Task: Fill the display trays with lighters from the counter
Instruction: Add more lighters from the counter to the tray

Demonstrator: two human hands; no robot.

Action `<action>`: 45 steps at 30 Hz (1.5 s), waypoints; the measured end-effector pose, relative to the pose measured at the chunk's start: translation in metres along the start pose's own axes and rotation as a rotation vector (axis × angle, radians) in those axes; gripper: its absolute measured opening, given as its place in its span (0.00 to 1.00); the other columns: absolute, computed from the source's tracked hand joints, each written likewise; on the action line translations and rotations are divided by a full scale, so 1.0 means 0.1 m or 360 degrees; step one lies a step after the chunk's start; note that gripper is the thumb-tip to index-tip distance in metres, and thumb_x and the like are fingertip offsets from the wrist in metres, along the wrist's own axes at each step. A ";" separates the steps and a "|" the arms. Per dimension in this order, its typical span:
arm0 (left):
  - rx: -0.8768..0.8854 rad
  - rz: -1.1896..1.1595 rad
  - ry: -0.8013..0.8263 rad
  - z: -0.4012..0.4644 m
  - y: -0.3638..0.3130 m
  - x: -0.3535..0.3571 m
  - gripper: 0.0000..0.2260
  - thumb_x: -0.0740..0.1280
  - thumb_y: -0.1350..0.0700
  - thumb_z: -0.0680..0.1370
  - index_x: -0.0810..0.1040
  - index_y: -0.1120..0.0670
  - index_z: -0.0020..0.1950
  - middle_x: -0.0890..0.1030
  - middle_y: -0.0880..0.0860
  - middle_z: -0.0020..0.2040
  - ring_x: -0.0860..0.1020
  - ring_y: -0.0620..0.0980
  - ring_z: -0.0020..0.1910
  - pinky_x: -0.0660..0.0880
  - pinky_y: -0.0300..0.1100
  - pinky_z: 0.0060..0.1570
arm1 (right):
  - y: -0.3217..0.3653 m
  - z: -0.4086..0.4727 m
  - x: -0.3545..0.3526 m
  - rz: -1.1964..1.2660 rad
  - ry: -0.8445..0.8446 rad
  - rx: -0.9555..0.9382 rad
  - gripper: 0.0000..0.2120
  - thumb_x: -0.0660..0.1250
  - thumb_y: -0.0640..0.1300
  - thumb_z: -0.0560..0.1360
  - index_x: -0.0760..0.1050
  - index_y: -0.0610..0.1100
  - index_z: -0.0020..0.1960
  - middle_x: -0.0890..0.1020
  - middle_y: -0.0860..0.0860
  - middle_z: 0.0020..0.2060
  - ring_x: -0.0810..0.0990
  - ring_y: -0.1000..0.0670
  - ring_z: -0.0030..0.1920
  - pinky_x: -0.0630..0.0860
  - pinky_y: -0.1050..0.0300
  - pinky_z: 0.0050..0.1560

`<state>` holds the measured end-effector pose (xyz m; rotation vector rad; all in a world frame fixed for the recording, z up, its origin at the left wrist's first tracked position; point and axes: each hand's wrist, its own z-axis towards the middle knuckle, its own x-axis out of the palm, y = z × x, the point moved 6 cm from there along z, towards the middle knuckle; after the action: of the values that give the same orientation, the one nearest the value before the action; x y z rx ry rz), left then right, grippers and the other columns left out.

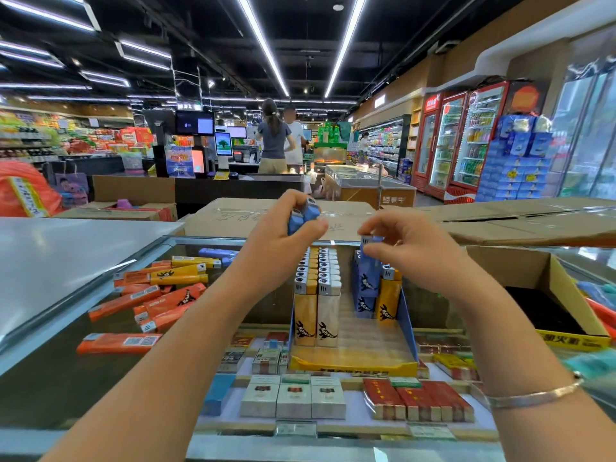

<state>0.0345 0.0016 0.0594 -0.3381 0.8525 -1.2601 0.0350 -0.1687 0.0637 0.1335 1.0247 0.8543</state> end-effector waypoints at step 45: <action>-0.0117 -0.0564 -0.0150 0.01 0.03 -0.01 0.19 0.73 0.43 0.58 0.71 0.54 0.36 0.78 0.49 0.26 0.73 0.43 0.22 0.71 0.33 0.24 | 0.36 -0.07 0.16 0.0787 0.0112 -0.0107 0.14 0.75 0.37 0.66 0.74 0.47 0.47 0.79 0.48 0.34 0.75 0.50 0.34 0.76 0.58 0.38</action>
<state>0.0375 0.0030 0.0586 -0.6236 0.7805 -1.5285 0.0131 -0.1354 0.0658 0.3096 1.0436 1.3485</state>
